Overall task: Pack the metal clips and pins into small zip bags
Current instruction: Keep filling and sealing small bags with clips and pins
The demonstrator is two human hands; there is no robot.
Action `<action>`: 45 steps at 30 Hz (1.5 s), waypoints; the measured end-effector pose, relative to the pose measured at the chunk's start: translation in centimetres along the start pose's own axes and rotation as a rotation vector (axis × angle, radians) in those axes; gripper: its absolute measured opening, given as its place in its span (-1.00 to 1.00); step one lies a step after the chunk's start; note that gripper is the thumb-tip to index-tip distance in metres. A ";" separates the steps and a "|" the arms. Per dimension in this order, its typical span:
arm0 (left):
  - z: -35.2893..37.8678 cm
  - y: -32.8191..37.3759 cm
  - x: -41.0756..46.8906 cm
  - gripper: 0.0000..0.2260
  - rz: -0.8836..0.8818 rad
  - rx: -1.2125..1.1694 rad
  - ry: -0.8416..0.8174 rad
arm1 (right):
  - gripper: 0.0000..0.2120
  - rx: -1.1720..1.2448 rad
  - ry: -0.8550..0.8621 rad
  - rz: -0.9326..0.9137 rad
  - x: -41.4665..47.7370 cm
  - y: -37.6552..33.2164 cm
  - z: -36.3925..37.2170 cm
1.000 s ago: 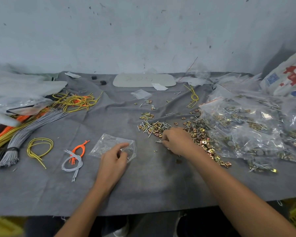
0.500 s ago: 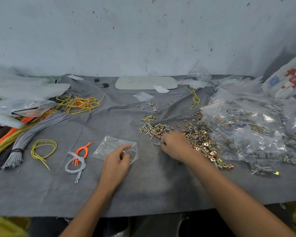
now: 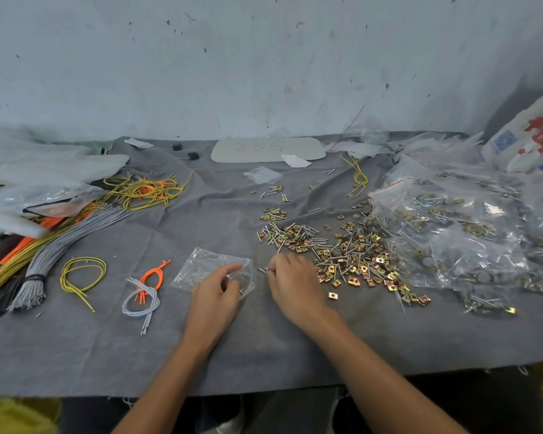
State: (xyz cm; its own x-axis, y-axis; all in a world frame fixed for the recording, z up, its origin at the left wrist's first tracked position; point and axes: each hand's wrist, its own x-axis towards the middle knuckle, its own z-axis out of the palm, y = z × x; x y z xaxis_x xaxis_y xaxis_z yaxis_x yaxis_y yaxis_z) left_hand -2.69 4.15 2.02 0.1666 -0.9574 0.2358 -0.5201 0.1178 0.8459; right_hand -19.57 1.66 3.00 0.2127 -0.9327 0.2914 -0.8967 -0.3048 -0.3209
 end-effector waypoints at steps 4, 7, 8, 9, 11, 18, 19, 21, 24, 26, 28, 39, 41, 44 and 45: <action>0.0 -0.1 0.0 -0.67 0.025 0.015 -0.001 | -0.91 0.270 0.249 0.012 -0.7 -1.1 0.2; 0.0 -0.2 0.0 -0.65 0.029 0.013 -0.007 | -0.97 0.626 0.254 0.161 -0.6 -2.1 -0.6; 0.0 -0.2 0.0 -0.65 0.027 0.012 -0.005 | -0.95 0.714 0.234 0.227 -0.7 -2.4 -0.6; 0.0 -0.2 0.0 -0.65 0.023 0.008 -0.005 | -0.94 0.795 0.219 0.279 -0.9 -2.6 -0.3; 0.0 -0.1 0.0 -0.65 0.018 -0.010 -0.012 | -0.95 0.898 0.195 0.330 -1.3 -2.7 0.4; 0.0 -0.5 0.1 -0.60 -0.002 -0.036 -0.023 | -0.95 0.831 0.075 0.237 -1.1 -2.5 1.1; 0.0 -0.6 0.2 -0.61 -0.005 -0.033 -0.017 | -0.94 0.822 0.073 0.223 -1.2 -2.6 1.2; 0.1 -0.7 0.3 -0.60 -0.004 -0.018 -0.011 | -0.89 0.809 0.062 0.207 -1.2 -2.7 1.1; 0.1 -0.7 0.2 -0.58 0.001 -0.006 -0.011 | -0.78 0.744 0.029 0.158 -1.3 -2.9 0.8; 0.0 -0.6 0.1 -0.58 0.001 -0.005 -0.015 | -0.73 0.692 0.009 0.129 -1.4 -3.0 0.8; 0.1 -0.6 0.2 -0.58 0.000 0.001 -0.013 | -0.77 0.663 0.013 0.120 -1.4 -3.2 1.0; 0.2 -0.3 0.0 -0.61 0.000 -0.016 -0.003 | -0.79 0.163 0.200 0.219 -1.1 -0.6 0.8; 0.2 -0.3 0.0 -0.61 -0.006 -0.020 -0.008 | -0.73 0.063 0.137 0.206 -0.9 -0.2 0.9; 0.2 -0.3 0.1 -0.60 -0.009 -0.016 -0.007 | -0.79 0.035 0.120 0.142 -0.8 -0.5 1.1; 0.2 -0.3 0.1 -0.59 -0.008 -0.011 -0.003 | -0.81 0.043 0.124 0.133 -0.9 -0.6 1.1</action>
State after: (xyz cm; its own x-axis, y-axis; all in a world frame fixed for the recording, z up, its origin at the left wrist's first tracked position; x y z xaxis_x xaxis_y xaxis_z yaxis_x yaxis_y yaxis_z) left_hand -2.69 4.02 1.72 0.1679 -0.9592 0.2274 -0.5095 0.1130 0.8530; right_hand -18.82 2.43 1.96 0.0412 -0.9351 0.3520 -0.8960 -0.1905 -0.4012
